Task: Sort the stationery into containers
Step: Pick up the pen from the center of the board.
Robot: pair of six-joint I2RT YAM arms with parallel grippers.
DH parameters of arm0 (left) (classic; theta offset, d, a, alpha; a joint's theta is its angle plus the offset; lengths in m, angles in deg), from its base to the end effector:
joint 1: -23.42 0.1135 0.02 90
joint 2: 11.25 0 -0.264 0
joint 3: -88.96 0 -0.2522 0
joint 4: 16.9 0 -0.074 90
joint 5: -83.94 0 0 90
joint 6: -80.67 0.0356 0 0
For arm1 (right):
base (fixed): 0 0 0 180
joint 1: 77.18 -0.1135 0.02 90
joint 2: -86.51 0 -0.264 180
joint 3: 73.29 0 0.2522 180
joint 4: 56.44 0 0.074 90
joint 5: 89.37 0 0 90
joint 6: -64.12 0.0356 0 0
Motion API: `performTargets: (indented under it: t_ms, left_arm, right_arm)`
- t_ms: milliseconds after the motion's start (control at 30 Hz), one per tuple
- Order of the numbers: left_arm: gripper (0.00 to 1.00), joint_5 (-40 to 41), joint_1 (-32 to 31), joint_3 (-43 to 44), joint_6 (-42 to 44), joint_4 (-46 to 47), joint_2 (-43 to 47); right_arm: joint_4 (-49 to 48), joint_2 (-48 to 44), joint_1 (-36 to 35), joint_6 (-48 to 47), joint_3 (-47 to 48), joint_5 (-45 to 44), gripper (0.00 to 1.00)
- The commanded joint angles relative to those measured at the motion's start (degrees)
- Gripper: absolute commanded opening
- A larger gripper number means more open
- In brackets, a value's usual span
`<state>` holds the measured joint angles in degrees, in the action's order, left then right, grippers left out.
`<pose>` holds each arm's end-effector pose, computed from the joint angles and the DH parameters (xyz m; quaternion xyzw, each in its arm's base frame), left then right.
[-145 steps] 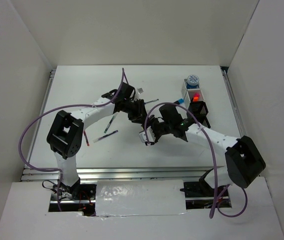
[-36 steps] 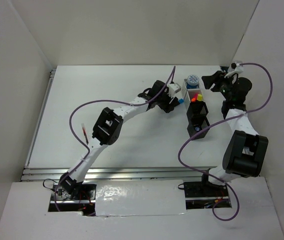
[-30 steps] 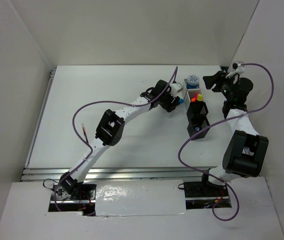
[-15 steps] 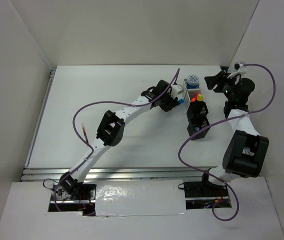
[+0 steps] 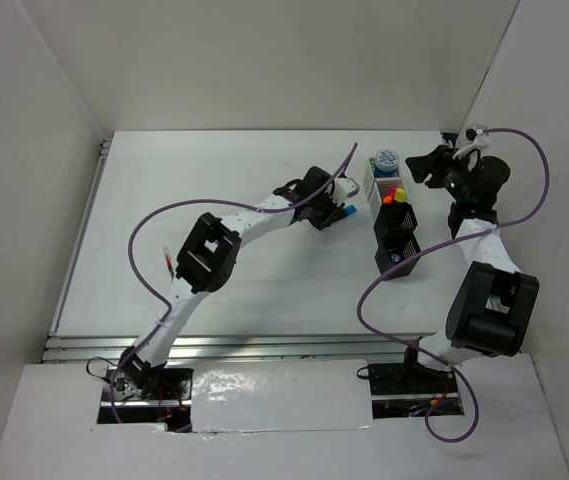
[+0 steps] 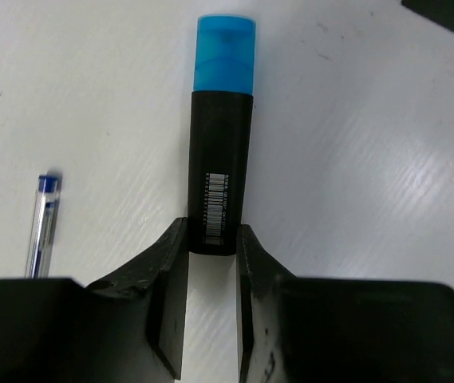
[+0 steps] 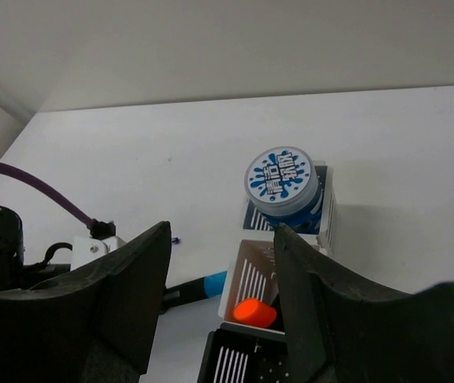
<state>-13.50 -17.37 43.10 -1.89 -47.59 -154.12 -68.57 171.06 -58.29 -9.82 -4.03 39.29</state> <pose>0.4241 -0.3721 0.1652 0.3939 0.8122 -0.1785 0.3915 0.3287 -0.0890 0.3042 -0.0112 0.7221 0.2243 0.6543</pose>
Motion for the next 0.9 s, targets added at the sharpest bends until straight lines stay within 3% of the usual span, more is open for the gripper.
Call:
performTargets:
  t_ms: [0,233,500,600,867]
  left_arm:
    - [0.00,0.9,0.0,-2.4,2.0,0.7,5.9]
    - [0.00,0.4,-1.6,-13.1,1.5,1.9,20.1]
    - [0.00,2.6,-2.7,-22.4,-4.5,4.5,32.4]
    - [0.00,2.8,-3.1,-25.6,-6.6,6.5,36.2]
    - [0.00,2.7,-4.3,-28.6,-10.5,7.5,41.0]
  right_arm:
    - [1.5,-4.1,-1.4,0.3,0.9,2.1,0.61]
    - [4.7,-7.0,-5.6,5.2,-1.3,3.1,0.64]
    - [5.7,-7.4,-6.7,18.5,-2.2,5.5,0.73]
    - [3.3,-5.4,-7.0,23.6,-1.7,8.6,0.82]
    - [-0.1,-0.4,-8.6,32.8,-0.8,15.1,0.86]
